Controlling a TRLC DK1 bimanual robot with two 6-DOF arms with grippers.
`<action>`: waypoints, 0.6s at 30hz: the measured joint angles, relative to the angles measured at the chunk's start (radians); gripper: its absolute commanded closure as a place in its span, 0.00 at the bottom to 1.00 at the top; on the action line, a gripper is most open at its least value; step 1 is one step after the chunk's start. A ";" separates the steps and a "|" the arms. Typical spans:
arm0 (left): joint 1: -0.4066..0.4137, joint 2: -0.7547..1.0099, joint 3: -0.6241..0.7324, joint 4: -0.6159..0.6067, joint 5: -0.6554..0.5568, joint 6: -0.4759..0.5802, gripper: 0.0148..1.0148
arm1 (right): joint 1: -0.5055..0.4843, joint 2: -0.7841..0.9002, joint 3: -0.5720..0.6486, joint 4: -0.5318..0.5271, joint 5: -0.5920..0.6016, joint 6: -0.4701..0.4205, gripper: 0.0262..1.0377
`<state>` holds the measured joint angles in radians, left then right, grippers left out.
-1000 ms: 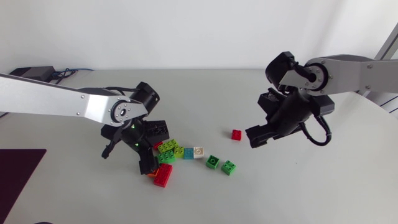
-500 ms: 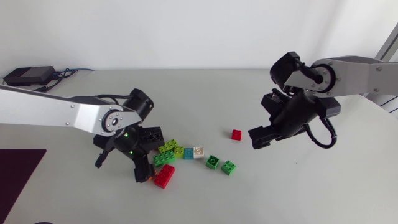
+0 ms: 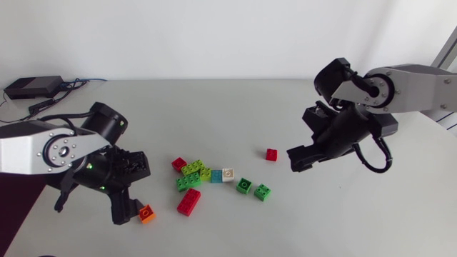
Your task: Sort duplo bricks by size, large to the right and small to the left
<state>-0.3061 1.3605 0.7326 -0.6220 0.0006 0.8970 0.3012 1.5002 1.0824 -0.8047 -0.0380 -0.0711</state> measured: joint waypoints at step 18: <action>-0.158 0.409 0.307 0.002 0.021 -0.133 0.03 | -0.036 -0.030 -0.045 0.000 -0.009 -0.023 0.04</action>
<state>-0.4641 1.7699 1.0401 -0.6201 0.0219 0.7639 0.2653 1.4704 1.0378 -0.8047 -0.0471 -0.0944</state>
